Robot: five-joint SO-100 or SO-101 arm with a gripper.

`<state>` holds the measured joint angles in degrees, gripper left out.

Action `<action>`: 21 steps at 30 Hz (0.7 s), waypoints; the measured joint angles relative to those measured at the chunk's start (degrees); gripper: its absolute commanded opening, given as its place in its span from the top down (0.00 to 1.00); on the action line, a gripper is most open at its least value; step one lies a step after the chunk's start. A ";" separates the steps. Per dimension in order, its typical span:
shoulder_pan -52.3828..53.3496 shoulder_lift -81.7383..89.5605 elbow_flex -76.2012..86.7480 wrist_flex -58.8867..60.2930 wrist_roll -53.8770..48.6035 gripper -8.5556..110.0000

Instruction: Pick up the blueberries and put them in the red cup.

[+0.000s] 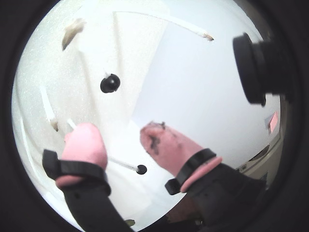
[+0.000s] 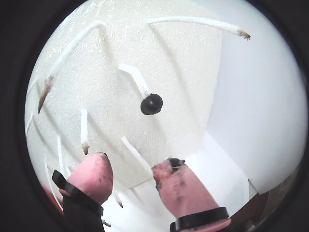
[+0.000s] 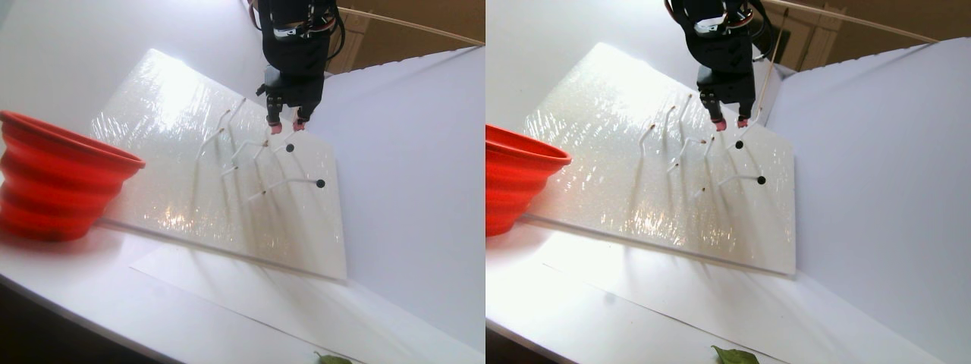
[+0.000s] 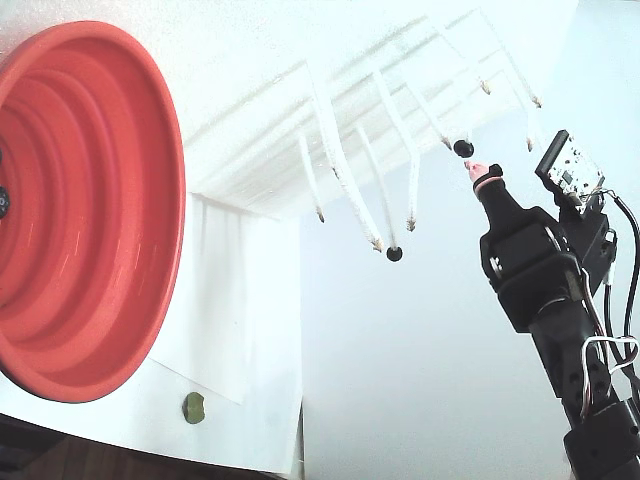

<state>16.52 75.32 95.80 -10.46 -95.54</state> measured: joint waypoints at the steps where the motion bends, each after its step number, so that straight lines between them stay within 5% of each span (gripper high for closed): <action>1: 0.00 -0.35 -0.26 0.00 0.00 0.78; 21: 0.00 -9.67 -11.69 0.00 -0.70 0.78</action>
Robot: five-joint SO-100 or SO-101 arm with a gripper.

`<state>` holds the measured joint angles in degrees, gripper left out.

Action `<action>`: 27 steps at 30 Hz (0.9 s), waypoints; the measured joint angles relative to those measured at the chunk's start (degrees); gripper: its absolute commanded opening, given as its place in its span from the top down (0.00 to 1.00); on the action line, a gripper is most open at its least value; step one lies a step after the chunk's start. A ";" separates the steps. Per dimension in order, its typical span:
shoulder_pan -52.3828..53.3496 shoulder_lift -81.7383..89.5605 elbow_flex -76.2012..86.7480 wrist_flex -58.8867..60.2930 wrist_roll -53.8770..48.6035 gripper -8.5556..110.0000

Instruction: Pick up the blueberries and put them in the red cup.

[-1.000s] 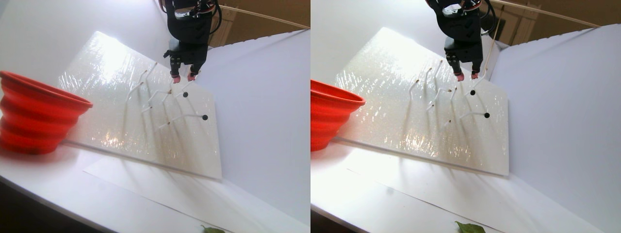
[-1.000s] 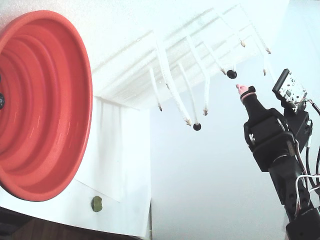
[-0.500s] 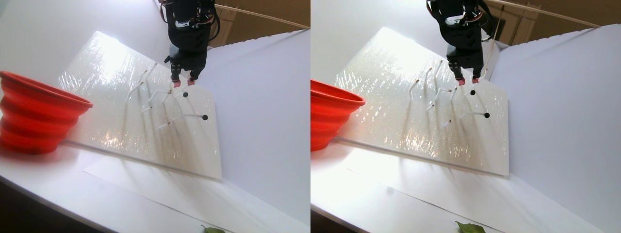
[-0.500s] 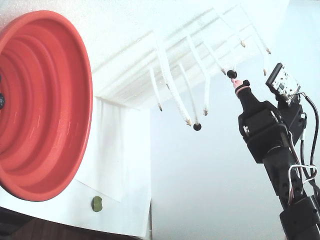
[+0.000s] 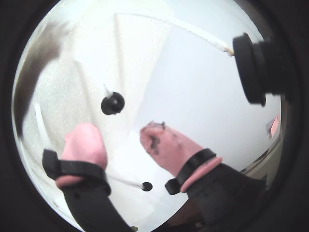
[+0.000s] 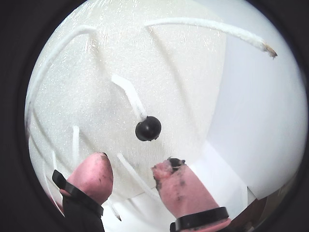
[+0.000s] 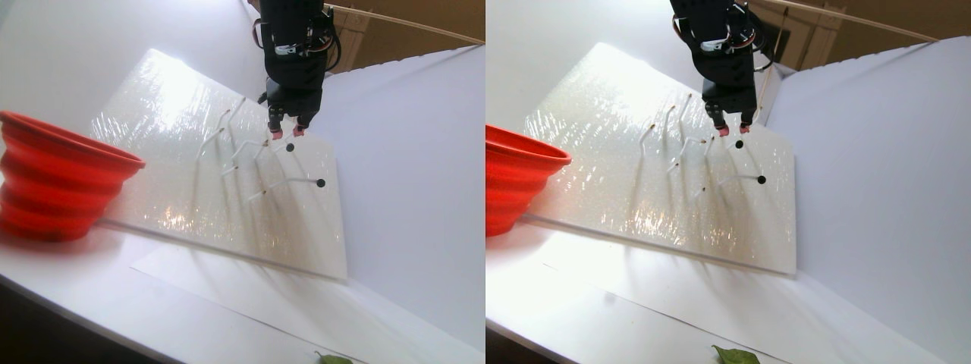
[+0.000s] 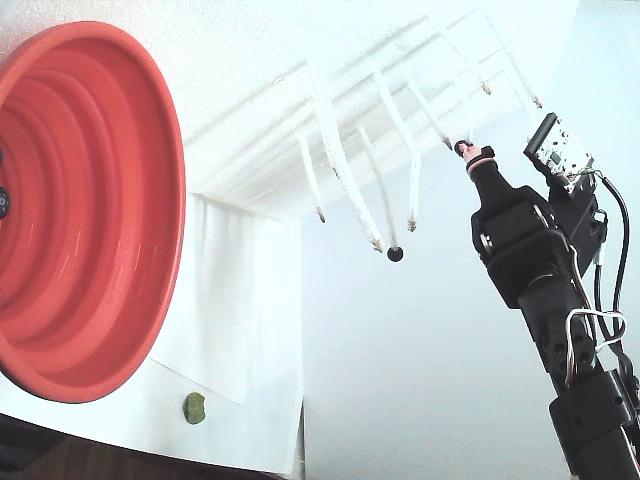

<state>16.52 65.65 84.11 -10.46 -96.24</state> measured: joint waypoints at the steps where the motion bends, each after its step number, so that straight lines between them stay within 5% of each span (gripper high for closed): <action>1: 0.00 -0.53 -0.70 0.00 0.00 0.78; 27: 0.26 -11.60 -14.06 0.09 -1.05 0.78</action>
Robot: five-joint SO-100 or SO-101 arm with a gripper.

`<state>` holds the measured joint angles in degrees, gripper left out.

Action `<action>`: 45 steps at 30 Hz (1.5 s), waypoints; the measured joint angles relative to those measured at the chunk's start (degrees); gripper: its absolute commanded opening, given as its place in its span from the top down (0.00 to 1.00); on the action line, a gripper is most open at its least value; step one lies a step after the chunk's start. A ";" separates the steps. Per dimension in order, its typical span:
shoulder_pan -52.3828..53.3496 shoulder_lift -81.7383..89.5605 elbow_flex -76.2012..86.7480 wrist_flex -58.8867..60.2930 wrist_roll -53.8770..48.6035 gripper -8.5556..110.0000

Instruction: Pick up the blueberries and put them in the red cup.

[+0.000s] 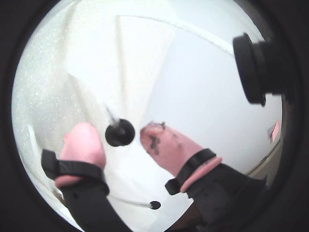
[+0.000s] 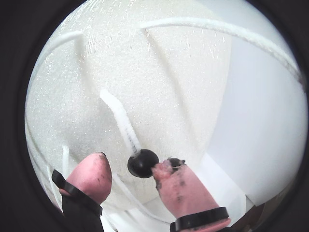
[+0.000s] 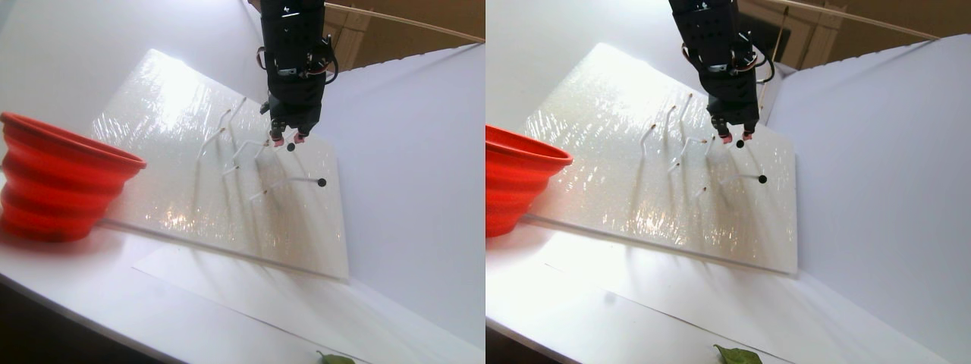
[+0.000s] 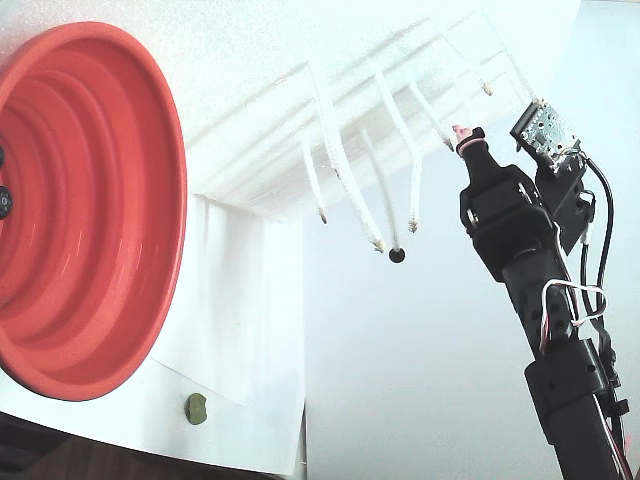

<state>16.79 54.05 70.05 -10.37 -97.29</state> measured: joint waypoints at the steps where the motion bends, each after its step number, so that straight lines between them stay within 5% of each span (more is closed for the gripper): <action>1: 0.00 -0.53 -0.79 0.26 0.00 0.78; 45: 1.58 -5.27 -8.44 1.58 -1.05 0.77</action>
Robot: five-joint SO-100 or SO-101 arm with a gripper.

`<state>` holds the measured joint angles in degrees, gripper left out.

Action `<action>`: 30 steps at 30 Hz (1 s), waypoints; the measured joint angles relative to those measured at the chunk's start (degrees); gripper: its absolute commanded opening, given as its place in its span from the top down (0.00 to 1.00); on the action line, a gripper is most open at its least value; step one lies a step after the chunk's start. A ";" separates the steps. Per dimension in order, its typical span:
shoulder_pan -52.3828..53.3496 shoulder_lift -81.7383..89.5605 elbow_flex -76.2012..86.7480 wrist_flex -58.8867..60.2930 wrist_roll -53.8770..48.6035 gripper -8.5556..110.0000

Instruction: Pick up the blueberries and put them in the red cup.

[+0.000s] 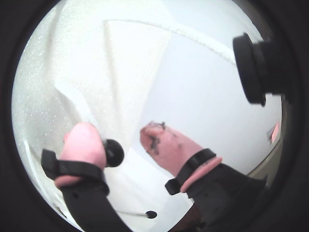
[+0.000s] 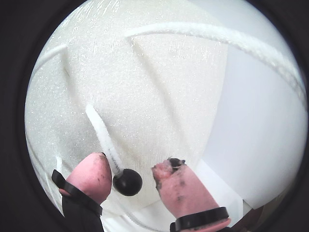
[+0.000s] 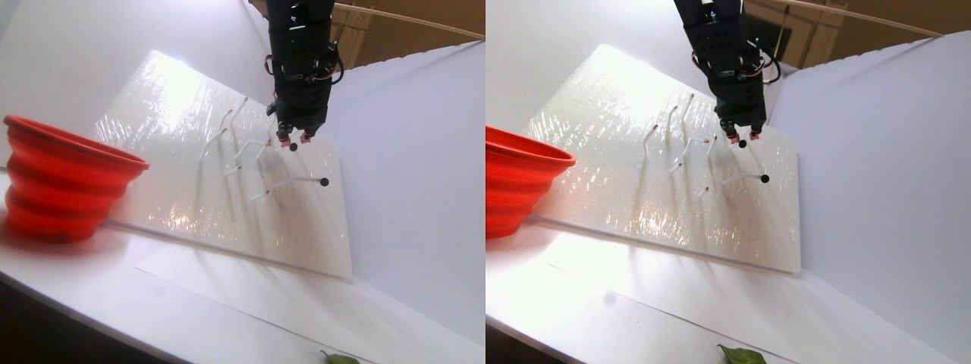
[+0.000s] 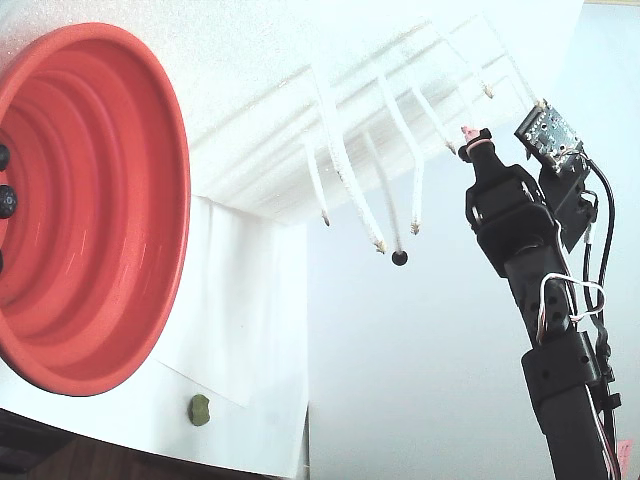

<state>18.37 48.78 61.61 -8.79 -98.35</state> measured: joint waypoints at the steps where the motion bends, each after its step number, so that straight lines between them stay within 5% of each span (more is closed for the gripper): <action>1: 0.00 0.00 0.00 0.00 0.00 0.77; 30: 0.00 0.00 2.11 0.00 0.00 0.78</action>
<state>18.37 48.78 63.72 -8.79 -98.35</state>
